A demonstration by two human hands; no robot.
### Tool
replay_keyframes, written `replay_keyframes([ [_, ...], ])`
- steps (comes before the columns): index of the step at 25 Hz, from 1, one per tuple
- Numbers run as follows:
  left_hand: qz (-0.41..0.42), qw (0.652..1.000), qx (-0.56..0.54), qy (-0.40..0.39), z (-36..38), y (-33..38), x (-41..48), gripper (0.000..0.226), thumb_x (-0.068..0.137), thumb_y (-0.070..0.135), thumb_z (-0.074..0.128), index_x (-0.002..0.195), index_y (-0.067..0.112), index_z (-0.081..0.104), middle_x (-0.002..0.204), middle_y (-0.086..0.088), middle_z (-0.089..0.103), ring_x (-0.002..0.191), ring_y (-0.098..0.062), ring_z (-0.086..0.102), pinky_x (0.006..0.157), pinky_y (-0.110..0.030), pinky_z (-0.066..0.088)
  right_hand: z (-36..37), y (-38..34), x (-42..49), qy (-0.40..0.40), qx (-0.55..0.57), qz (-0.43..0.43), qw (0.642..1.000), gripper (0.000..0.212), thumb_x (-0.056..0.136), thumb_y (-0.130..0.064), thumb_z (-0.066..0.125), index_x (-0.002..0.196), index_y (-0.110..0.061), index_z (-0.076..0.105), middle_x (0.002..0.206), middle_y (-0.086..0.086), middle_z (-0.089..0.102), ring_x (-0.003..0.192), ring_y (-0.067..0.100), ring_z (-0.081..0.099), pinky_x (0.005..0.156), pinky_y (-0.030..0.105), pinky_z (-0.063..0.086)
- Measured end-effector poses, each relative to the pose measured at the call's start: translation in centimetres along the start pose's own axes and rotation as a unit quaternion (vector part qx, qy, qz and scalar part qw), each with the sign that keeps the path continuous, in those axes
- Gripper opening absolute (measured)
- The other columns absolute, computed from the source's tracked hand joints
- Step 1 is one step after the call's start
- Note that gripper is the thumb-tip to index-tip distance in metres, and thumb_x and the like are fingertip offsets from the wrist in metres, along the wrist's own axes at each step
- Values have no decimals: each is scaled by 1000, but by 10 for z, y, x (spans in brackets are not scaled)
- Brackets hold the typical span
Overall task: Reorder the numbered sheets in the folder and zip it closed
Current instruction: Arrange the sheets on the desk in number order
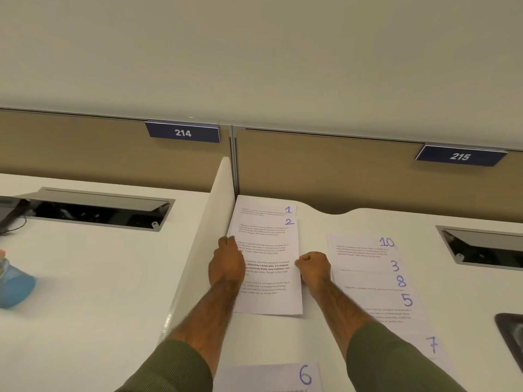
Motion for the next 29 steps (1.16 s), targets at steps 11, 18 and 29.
replay_keyframes([
  [11, 94, 992, 72, 34, 33, 8, -32, 51, 103, 22, 48, 150, 4, 42, 160, -17, 34, 147, -34, 34, 121, -45, 23, -31, 14, -34, 7, -125, -49, 991, 25, 97, -28, 52, 75, -15, 55, 83, 1, 66, 80, 24, 62, 68, 30, 46],
  [18, 119, 989, 90, 2, 69, 62, -102, 67, 107, 48, 19, 161, 14, 1, 168, -7, -14, 155, -24, -14, 124, -40, -11, -100, 48, -74, 46, -191, -143, 970, 32, 102, -39, 49, 103, -13, 67, 108, 3, 68, 104, 24, 61, 89, 37, 50],
  [29, 128, 986, 103, 3, 131, 166, -264, 88, 88, 70, -13, 160, 20, -10, 165, -1, -27, 152, -21, -25, 124, -43, -13, -271, 164, -127, 36, -274, -218, 936, 48, 104, -48, 43, 133, -12, 59, 136, 7, 61, 138, 32, 44, 112, 41, 34],
])
Point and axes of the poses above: each hand's wrist, its own x-axis towards the middle knuckle, its own z-axis out of the palm, y = z × x, the point moved 9 cm from there along x, towards the middle knuckle
